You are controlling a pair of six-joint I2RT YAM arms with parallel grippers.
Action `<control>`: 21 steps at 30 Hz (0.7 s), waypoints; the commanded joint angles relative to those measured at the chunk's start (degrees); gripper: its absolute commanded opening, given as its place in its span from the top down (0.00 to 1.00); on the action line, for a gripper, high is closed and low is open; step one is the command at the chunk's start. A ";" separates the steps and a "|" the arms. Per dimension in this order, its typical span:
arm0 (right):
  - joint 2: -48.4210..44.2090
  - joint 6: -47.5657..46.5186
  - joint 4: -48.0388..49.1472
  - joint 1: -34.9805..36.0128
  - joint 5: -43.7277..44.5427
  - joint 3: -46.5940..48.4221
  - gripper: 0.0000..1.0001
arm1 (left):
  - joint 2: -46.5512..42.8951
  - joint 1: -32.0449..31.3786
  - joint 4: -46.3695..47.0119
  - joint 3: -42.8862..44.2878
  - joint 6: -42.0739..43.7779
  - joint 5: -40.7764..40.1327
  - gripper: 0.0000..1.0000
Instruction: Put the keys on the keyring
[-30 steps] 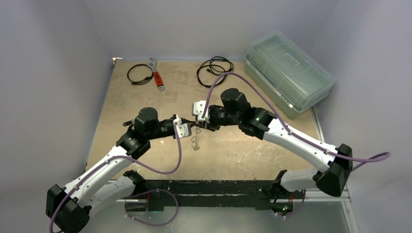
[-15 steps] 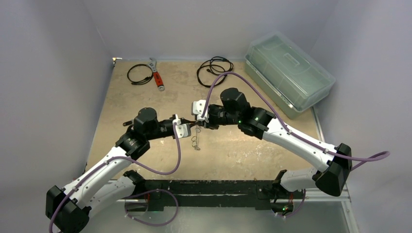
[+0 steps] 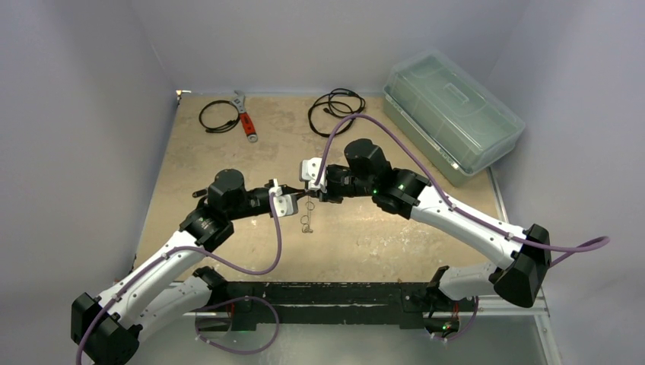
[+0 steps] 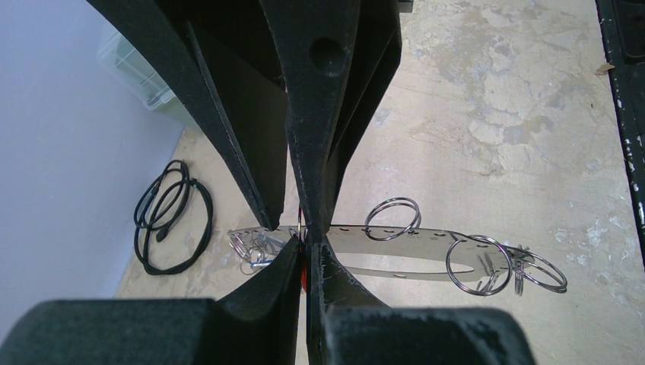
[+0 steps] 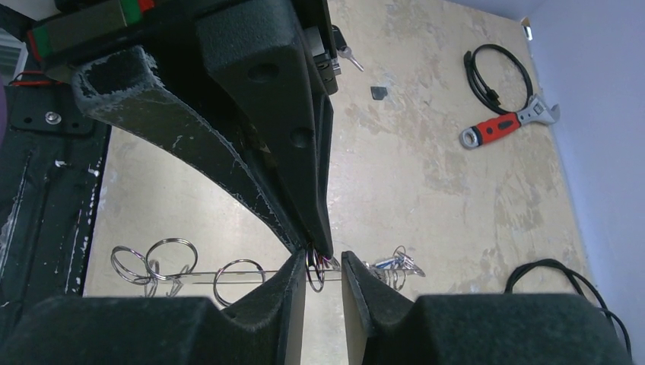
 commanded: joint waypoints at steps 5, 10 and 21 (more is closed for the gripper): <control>-0.35 -0.80 1.51 0.20 1.84 -0.06 0.83 | -1.30 0.31 3.81 1.88 -0.09 1.27 1.00; -0.29 -0.76 1.42 0.20 1.84 -0.06 0.86 | -1.49 0.31 3.89 1.79 -0.09 1.40 1.00; 0.52 -0.04 1.55 0.24 2.18 0.46 1.00 | -2.62 0.31 4.88 1.40 -0.61 2.06 1.00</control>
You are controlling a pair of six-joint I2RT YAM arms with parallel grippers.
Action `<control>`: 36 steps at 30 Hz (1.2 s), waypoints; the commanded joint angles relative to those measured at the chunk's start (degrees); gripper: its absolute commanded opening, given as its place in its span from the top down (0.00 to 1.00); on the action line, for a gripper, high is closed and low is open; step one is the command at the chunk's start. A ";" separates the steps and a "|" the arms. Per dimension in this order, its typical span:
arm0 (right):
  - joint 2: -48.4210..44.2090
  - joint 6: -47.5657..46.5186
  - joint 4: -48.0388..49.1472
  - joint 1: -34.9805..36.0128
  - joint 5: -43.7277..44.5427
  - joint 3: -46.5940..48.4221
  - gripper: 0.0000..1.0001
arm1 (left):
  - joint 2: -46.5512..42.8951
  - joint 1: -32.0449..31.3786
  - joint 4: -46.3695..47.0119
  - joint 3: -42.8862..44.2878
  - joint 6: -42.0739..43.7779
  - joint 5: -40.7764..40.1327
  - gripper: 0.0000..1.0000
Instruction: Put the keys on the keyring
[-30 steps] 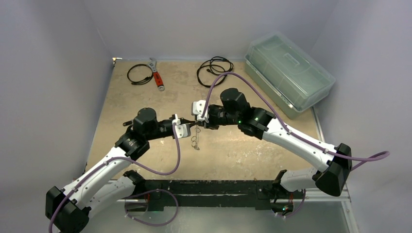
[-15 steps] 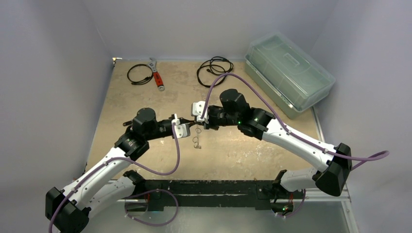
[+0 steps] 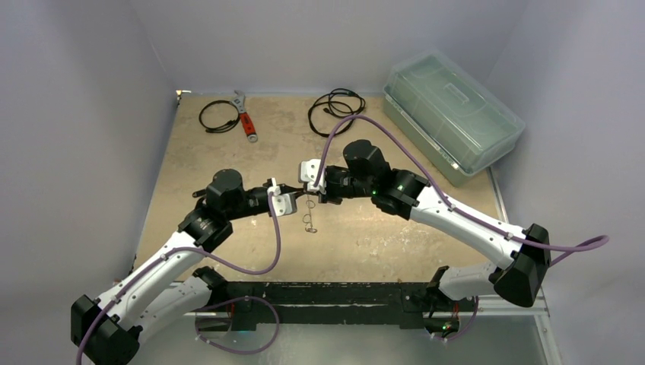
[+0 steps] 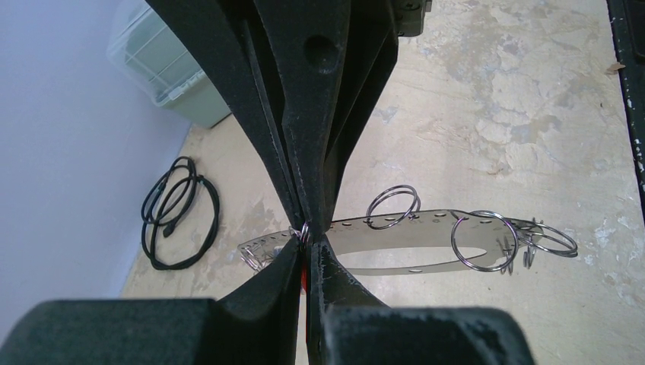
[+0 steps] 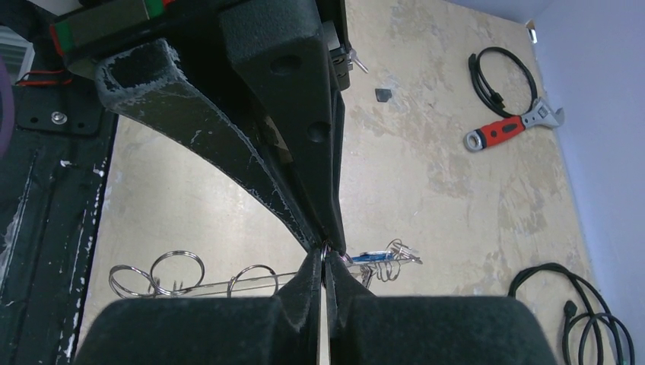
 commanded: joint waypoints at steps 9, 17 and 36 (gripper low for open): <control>-3.99 0.61 7.14 -0.11 3.37 -1.73 1.00 | -4.31 0.03 5.87 0.66 -0.54 1.52 0.79; -10.57 1.86 11.90 -0.11 1.98 -5.15 1.00 | -6.75 0.07 9.63 -1.05 -1.56 0.35 0.68; -13.18 2.44 14.66 -0.11 0.20 -5.95 1.00 | -4.64 0.47 13.60 -1.65 -4.32 6.34 0.76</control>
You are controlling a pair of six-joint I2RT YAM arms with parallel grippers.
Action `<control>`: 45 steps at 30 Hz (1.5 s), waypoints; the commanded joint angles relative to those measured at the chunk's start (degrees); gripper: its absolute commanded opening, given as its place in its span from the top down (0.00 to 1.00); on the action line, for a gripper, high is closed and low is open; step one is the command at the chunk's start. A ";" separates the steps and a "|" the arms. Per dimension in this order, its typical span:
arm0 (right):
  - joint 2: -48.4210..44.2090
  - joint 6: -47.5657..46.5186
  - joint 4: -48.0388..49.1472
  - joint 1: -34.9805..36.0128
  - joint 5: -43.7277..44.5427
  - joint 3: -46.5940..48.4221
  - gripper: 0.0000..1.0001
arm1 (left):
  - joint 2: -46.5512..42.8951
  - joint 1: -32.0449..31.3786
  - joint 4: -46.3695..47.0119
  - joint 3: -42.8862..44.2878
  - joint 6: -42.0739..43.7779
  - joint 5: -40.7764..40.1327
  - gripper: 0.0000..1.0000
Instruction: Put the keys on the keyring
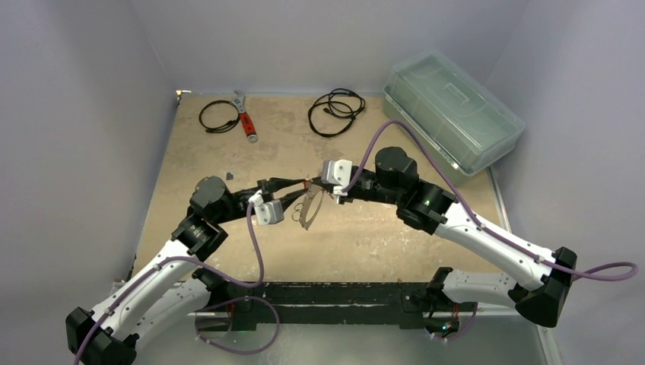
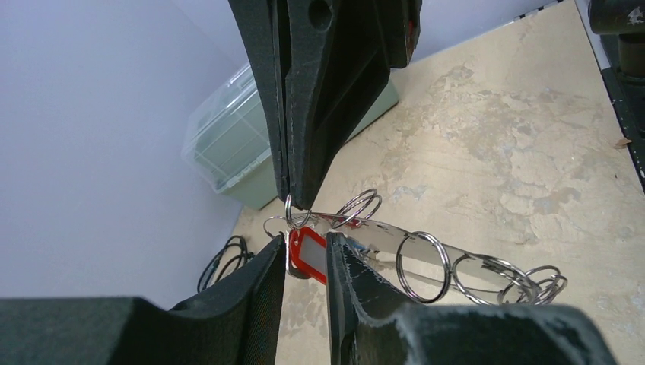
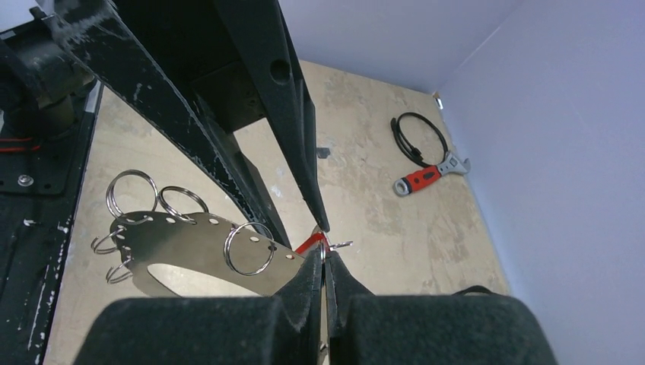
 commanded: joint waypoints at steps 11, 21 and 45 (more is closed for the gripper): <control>-2.79 1.57 5.30 -0.09 -4.31 -0.01 1.00 | 1.80 0.39 -0.32 0.60 -0.10 1.55 0.94; -2.54 1.86 5.78 -0.09 -4.59 -0.22 1.00 | 1.07 0.43 -0.31 0.48 0.19 2.25 0.80; -2.33 1.74 5.01 -0.09 -6.02 -0.12 1.00 | 1.11 0.53 3.70 0.33 -2.86 9.16 0.78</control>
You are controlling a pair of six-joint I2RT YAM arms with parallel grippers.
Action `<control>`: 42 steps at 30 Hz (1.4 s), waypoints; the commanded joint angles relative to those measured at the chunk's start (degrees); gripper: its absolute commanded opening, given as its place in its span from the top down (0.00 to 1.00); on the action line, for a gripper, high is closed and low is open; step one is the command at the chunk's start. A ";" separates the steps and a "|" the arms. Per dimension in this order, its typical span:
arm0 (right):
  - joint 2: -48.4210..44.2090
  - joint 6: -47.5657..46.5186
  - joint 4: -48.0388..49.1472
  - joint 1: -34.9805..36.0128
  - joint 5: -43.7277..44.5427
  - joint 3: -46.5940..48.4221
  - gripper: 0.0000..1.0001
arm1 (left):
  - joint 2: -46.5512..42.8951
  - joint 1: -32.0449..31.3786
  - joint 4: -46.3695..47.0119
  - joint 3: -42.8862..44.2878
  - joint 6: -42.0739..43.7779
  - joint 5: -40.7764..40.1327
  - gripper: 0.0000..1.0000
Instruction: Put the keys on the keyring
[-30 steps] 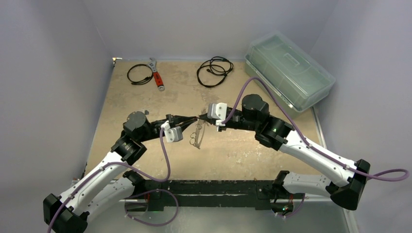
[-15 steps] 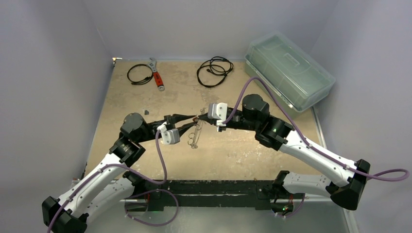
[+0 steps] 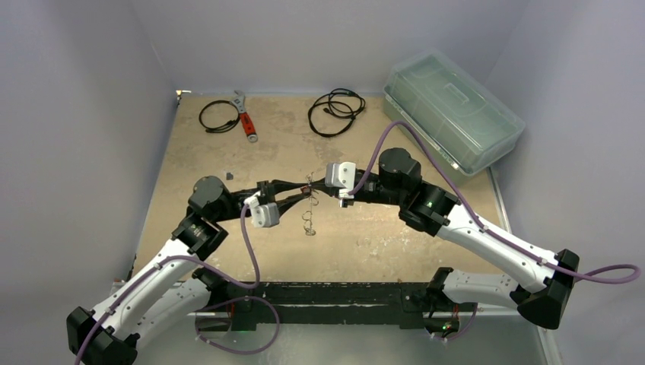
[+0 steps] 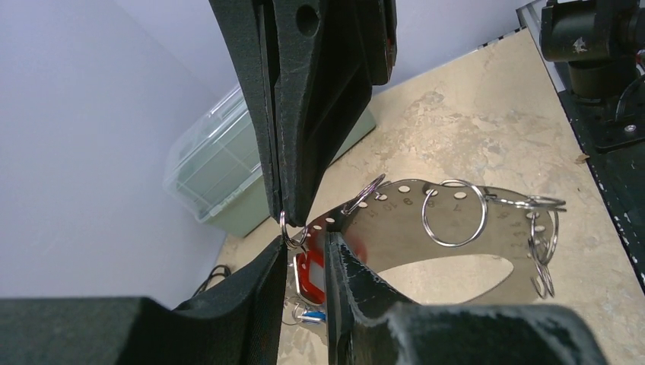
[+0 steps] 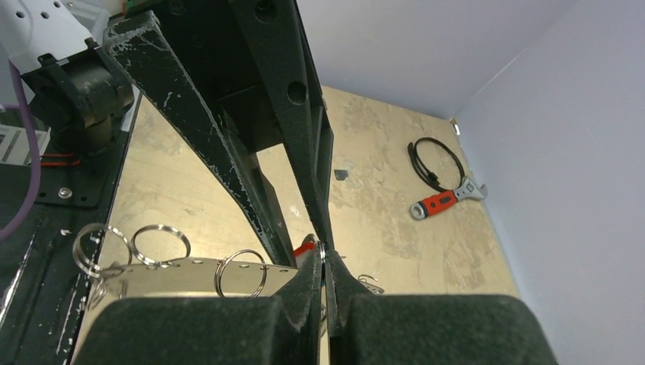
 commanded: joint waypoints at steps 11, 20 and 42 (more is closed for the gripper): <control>-0.89 0.28 1.67 -0.09 -2.42 0.97 1.00 | 1.62 0.11 -0.26 1.26 -0.20 3.21 1.00; -1.45 1.15 0.15 -0.09 2.06 0.93 0.71 | 1.64 0.25 -5.77 2.98 2.91 0.03 1.00; 7.14 -2.42 -11.71 0.09 5.27 8.63 0.62 | 4.37 0.22 -12.44 5.62 4.45 -5.57 1.00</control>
